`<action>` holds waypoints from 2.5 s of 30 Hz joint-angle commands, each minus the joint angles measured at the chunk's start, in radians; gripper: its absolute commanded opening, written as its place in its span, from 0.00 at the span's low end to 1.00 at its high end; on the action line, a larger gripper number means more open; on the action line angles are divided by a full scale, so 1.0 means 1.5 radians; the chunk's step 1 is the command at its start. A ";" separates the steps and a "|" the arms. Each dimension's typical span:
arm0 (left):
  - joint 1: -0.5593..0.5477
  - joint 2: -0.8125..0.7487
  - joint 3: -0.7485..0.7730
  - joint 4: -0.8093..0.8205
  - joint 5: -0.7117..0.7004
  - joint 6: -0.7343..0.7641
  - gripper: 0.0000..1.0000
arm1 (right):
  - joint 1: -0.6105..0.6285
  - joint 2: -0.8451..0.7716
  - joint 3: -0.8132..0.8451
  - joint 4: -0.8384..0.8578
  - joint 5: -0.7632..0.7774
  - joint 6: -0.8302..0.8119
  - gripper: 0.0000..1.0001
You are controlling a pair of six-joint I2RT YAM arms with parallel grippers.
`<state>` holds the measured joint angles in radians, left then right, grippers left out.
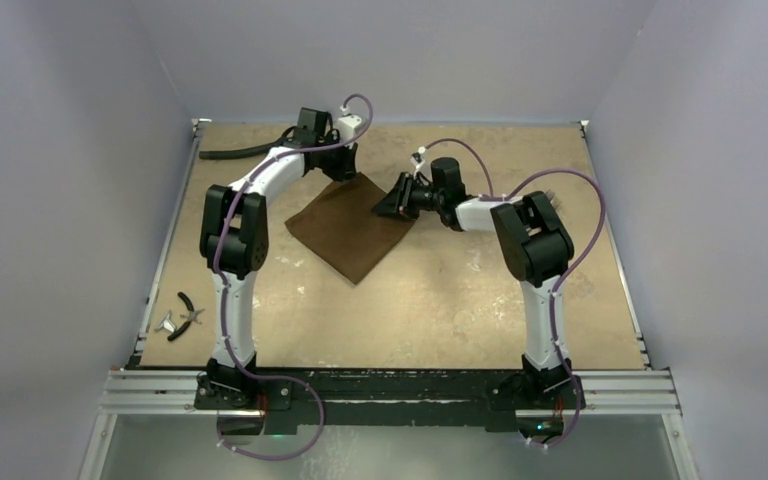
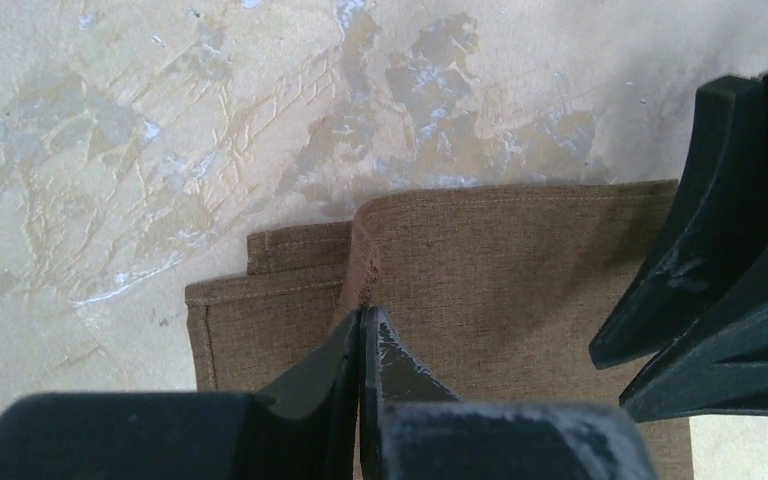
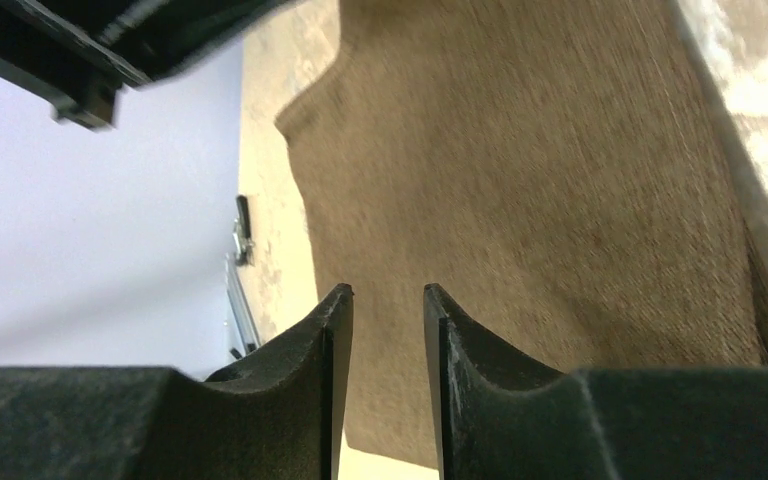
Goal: Fold the napkin into a case and place the utensils inside
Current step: Smooth out the upper triangle-folded napkin at the center of the board.
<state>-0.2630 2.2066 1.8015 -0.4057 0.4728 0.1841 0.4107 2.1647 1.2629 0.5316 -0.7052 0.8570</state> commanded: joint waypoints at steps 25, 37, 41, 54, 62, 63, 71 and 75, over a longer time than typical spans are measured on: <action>-0.002 -0.045 -0.090 0.072 -0.036 0.067 0.21 | 0.024 0.046 0.061 0.065 0.093 0.169 0.47; -0.011 -0.113 -0.169 0.147 -0.018 0.066 0.00 | 0.030 0.056 0.101 0.048 0.149 0.213 0.51; -0.013 -0.115 -0.169 0.140 -0.018 0.066 0.00 | 0.030 0.071 0.119 0.048 0.167 0.250 0.52; 0.022 0.016 -0.005 0.072 -0.036 -0.016 0.40 | 0.039 0.050 0.069 0.049 0.180 0.229 0.43; 0.024 0.084 0.079 0.065 0.040 -0.027 0.38 | 0.040 0.066 0.054 0.072 0.159 0.229 0.38; 0.023 0.092 0.090 0.060 0.044 -0.028 0.38 | 0.040 0.068 0.053 0.072 0.158 0.229 0.38; 0.023 0.128 0.118 0.046 0.031 -0.035 0.35 | 0.040 0.072 0.046 0.080 0.153 0.227 0.36; 0.024 0.136 0.120 0.046 0.028 -0.038 0.33 | 0.040 0.073 0.039 0.084 0.150 0.228 0.35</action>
<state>-0.2276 2.3966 1.9408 -0.3351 0.4988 0.1467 0.4648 2.2692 1.3327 0.6186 -0.4633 1.2045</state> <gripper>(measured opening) 0.338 0.356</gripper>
